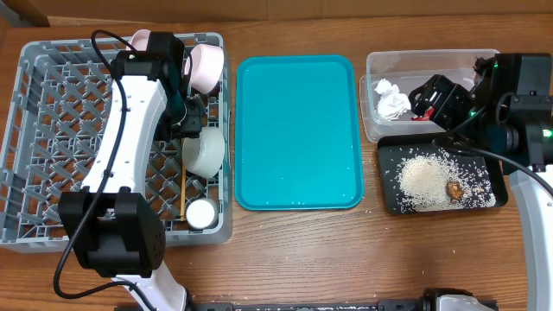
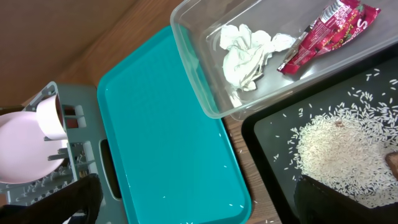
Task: Sort waste into correct bins and load items into the dishwasher
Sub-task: 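Carry the second chopstick to the rack and insert it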
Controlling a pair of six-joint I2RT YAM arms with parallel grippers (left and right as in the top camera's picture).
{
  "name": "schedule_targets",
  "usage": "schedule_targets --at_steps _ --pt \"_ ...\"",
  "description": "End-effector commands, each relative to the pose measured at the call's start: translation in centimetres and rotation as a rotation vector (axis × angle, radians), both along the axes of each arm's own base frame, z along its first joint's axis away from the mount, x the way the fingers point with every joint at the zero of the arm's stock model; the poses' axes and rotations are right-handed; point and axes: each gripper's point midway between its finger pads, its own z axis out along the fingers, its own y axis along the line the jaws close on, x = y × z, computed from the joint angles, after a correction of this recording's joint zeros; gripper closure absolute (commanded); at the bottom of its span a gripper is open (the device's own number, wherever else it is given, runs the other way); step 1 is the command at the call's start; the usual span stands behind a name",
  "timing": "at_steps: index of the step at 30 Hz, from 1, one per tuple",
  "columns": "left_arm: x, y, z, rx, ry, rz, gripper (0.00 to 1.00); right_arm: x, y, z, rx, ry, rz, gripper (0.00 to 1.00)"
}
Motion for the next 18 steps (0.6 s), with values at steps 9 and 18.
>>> schedule_targets --at_steps 9,18 --pt "1.2 -1.6 11.1 -0.014 -0.307 -0.039 0.67 0.0 0.0 0.1 -0.001 -0.009 0.006 0.0" --pt "1.1 -7.1 23.4 -0.175 -0.788 -0.164 0.0 0.0 0.0 0.1 -0.001 -0.009 0.006 0.0"
